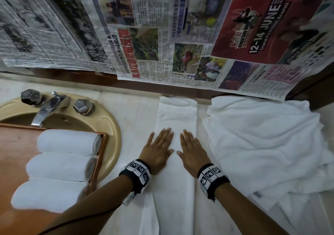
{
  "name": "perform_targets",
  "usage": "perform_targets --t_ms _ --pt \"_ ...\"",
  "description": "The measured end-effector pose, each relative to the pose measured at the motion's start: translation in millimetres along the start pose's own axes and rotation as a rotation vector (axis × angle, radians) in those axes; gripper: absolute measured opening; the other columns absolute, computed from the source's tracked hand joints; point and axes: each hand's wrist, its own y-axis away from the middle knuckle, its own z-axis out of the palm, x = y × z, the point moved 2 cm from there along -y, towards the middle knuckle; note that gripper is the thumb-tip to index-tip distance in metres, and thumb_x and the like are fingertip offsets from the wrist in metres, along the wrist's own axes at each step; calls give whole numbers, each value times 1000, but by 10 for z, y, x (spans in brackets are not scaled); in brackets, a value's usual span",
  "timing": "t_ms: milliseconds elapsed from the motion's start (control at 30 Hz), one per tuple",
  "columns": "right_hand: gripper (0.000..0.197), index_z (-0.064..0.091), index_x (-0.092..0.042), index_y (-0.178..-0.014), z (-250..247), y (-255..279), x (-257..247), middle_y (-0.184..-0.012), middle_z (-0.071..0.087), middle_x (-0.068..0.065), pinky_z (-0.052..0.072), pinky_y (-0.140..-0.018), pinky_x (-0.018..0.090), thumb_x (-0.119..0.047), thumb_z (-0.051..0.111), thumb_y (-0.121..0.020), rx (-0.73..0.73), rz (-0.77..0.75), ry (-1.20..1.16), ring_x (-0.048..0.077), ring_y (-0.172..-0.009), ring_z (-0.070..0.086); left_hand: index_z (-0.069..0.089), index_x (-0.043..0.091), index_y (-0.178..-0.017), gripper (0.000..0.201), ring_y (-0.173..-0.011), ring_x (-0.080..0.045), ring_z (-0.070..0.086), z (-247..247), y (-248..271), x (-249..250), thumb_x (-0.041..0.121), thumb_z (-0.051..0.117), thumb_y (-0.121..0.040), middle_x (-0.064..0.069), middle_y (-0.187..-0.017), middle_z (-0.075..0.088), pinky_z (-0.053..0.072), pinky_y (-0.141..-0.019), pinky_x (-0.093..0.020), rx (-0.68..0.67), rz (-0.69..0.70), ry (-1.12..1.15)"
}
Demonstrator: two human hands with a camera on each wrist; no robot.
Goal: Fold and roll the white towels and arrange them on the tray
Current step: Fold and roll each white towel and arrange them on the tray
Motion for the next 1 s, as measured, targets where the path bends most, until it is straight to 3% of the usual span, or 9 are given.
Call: perform_targets --t_ms 100,267,333,400,533,667,767,867,1000 --pt "74 -9 -8 -154 39 54 83 -160 -21 8 -11 -118 36 -51 -4 -93 -4 74 31 22 -150 -14 -13 23 -156 63 -149 -13 -18 0 87 -210 51 10 -104 6 -162 -20 -5 -122 -46 2 -68 -10" --pt "65 8 -1 -154 106 274 -166 -161 -5 16 -1 -120 38 -39 19 -104 90 64 -15 29 -151 0 -13 17 -155 63 -149 -15 -19 -18 350 -53 45 13 -105 1 -162 -19 -5 -122 -45 23 -49 -4" --pt "74 13 -3 -154 222 458 -278 -162 2 14 3 -119 38 -50 10 -98 93 8 -36 27 -150 6 -13 18 -155 62 -148 -12 -20 70 538 120 44 13 -106 3 -162 -19 -9 -121 -42 -7 30 19" --pt "84 4 -8 -156 326 613 -245 -162 -8 10 -4 -120 36 -62 -1 -92 18 -7 -28 23 -151 -3 -13 21 -155 61 -148 -10 -21 165 691 122 46 13 -106 4 -162 -18 -10 -120 -41 -35 59 -5" --pt "96 2 -5 -154 351 709 -78 -161 -10 11 -12 -117 36 -65 -25 -84 6 53 -4 26 -151 -3 -13 21 -156 62 -150 -14 -16 155 798 -127 48 11 -105 5 -162 -18 -7 -121 -43 -19 -38 -43" --pt "81 14 -1 -153 368 859 -306 -161 2 15 -6 -117 36 -54 4 -92 45 13 -17 28 -150 7 -13 18 -155 63 -149 -14 -18 150 963 91 45 14 -105 1 -162 -18 -8 -122 -42 1 -60 -6" --pt "87 3 -8 -156 568 1118 -460 -162 -9 10 -11 -120 35 -63 3 -88 13 -103 -13 23 -150 -7 -14 20 -155 63 -148 -12 -19 351 1254 369 47 13 -105 3 -162 -17 -9 -121 -40 -42 36 2" --pt "90 -3 -9 -155 647 1267 -406 -160 -17 9 -12 -117 36 -66 1 -86 -5 -46 19 23 -149 -13 -14 24 -155 63 -149 -14 -17 475 1481 273 50 10 -104 6 -162 -18 -3 -122 -45 -51 -32 -44" --pt "72 -4 -5 -155 622 1412 -484 -160 -17 14 -7 -122 39 -47 25 -103 13 38 76 27 -150 -12 -13 20 -155 66 -150 -16 -16 428 1669 216 51 3 -100 3 -161 -19 -7 -121 -43 -45 -141 -48"
